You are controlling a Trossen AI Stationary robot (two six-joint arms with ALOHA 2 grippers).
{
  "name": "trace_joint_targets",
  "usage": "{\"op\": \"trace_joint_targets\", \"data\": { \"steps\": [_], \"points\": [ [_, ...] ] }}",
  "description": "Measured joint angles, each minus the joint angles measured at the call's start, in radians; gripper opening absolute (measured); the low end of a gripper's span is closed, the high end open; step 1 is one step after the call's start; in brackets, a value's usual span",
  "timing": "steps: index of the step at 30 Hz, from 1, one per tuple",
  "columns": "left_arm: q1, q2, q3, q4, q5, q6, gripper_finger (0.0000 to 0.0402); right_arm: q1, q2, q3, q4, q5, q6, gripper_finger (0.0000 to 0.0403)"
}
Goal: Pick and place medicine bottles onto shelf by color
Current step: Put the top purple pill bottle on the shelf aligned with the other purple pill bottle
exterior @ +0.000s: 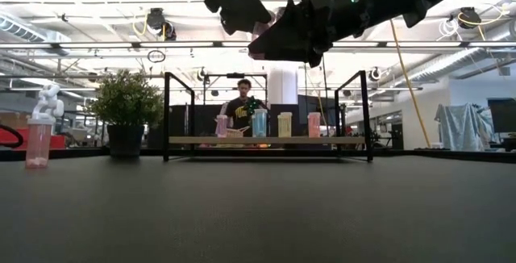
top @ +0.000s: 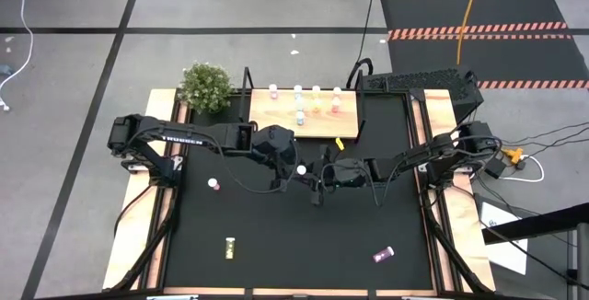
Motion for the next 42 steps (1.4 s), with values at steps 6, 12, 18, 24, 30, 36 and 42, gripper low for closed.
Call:
{"op": "trace_joint_targets", "data": {
  "steps": [6,12,18,24,30,36,42],
  "points": [
    [0.000,0.000,0.000,0.000,0.005,-0.001,0.0155,0.000,0.000,0.000,-0.036,0.002,0.000,0.0103],
    [0.000,0.000,0.000,0.000,0.006,-0.026,0.0146,0.000,0.000,0.000,-0.050,0.002,0.008,0.0102],
    [0.012,0.002,0.000,-0.042,0.007,-0.074,0.0162,-0.003,0.000,0.000,-0.108,-0.001,0.040,0.0102],
    [0.012,0.062,0.000,-0.039,-0.002,0.018,0.0216,-0.047,0.000,0.000,-0.188,-0.120,0.079,0.0102],
    [0.011,0.154,0.000,0.014,-0.003,0.051,0.0238,-0.077,0.000,0.000,-0.250,-0.182,0.081,0.0102],
    [0.017,0.159,0.000,0.094,-0.008,0.026,0.0239,-0.076,0.000,0.000,-0.349,-0.185,0.105,0.0102],
    [0.020,0.157,0.000,0.108,-0.007,0.018,0.0239,-0.063,0.000,0.000,-0.376,-0.209,0.106,0.0102]
  ]
}}
